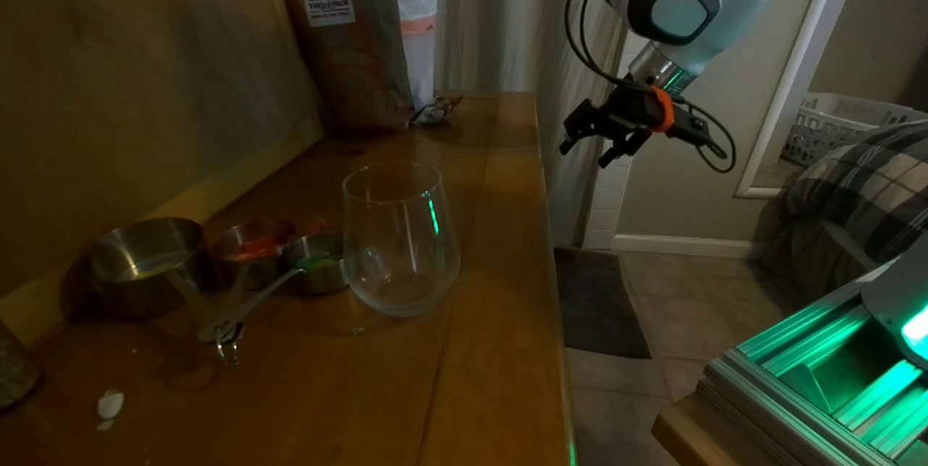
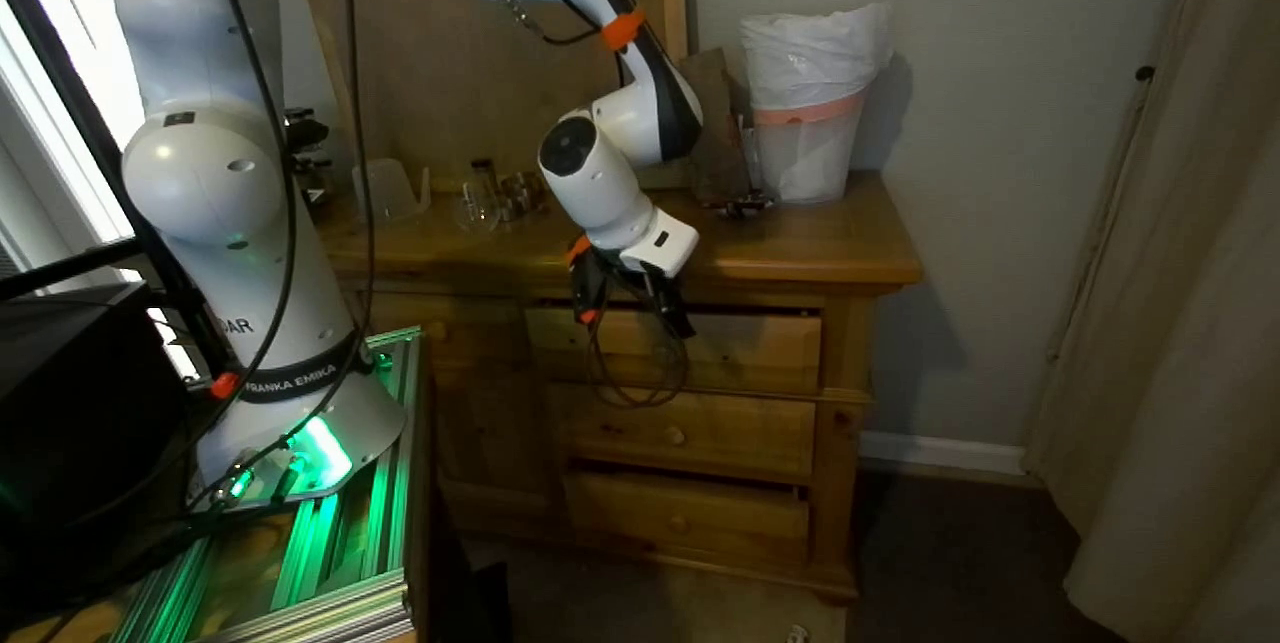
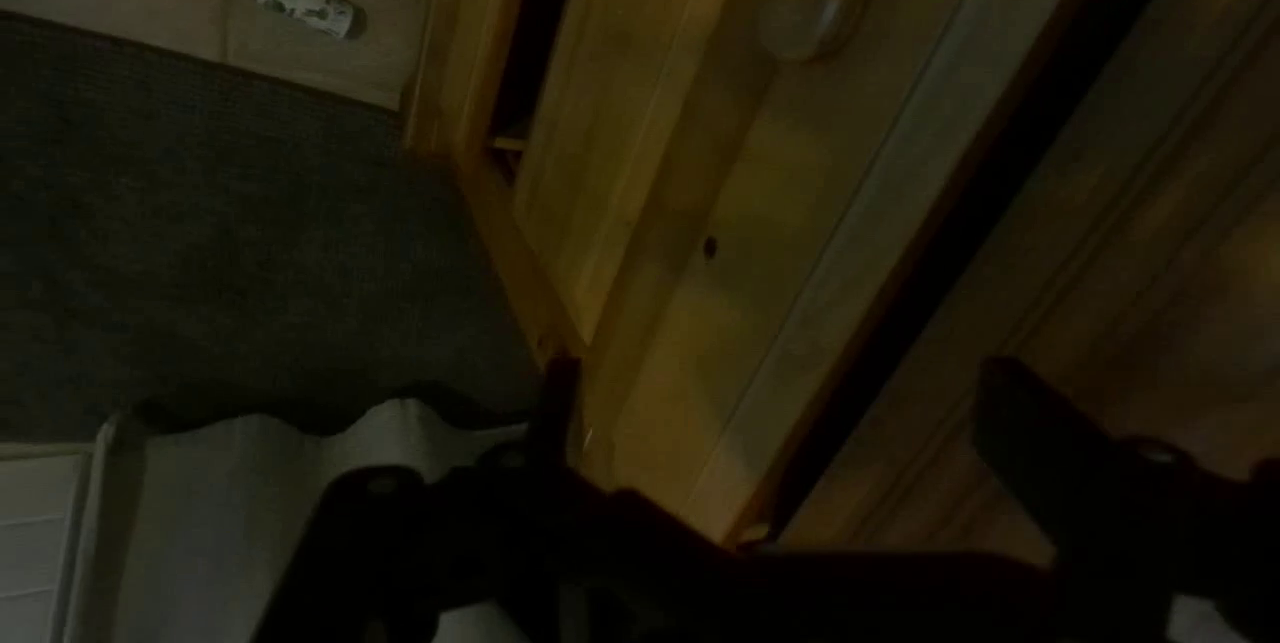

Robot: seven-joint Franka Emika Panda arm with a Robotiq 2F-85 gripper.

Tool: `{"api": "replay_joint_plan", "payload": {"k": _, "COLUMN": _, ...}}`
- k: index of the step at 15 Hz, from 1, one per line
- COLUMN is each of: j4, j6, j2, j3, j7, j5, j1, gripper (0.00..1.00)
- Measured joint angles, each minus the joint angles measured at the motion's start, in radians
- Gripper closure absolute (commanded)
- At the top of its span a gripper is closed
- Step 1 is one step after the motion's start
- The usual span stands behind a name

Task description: Open the top drawer and put the folk inside then close the drawer

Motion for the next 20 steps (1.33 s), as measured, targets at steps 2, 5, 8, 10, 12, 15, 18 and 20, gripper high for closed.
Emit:
{"api": "replay_joint_plan", "payload": {"k": 2, "j4": -0.05, "j6": 0.048, "j2": -0.078, "j3": 0.01, "j7": 0.012, "j5": -0.057, "j1": 0.0, "gripper": 0.0}}
{"api": "replay_joint_plan", "payload": {"k": 5, "j4": -0.144, "j6": 0.078, "j2": -0.209, "j3": 0.048, "j7": 0.063, "j5": -0.173, "j1": 0.004, "gripper": 0.0}}
{"api": "replay_joint_plan", "payload": {"k": 8, "j4": -0.239, "j6": 0.076, "j2": -0.332, "j3": 0.111, "j7": 0.18, "j5": -0.315, "j1": 0.02, "gripper": 0.0}}
{"api": "replay_joint_plan", "payload": {"k": 10, "j4": -0.276, "j6": 0.065, "j2": -0.395, "j3": 0.17, "j7": 0.266, "j5": -0.394, "j1": 0.03, "gripper": 0.0}}
{"api": "replay_joint_plan", "payload": {"k": 12, "j4": -0.265, "j6": 0.058, "j2": -0.415, "j3": 0.196, "j7": 0.319, "j5": -0.442, "j1": 0.07, "gripper": 0.0}}
{"api": "replay_joint_plan", "payload": {"k": 15, "j4": -0.248, "j6": 0.071, "j2": -0.424, "j3": 0.234, "j7": 0.407, "j5": -0.511, "j1": 0.116, "gripper": 0.0}}
{"api": "replay_joint_plan", "payload": {"k": 18, "j4": -0.246, "j6": 0.148, "j2": -0.426, "j3": 0.277, "j7": 0.524, "j5": -0.576, "j1": 0.145, "gripper": 0.0}}
{"api": "replay_joint_plan", "payload": {"k": 20, "j4": -0.247, "j6": 0.211, "j2": -0.419, "j3": 0.306, "j7": 0.587, "j5": -0.598, "j1": 0.156, "gripper": 0.0}}
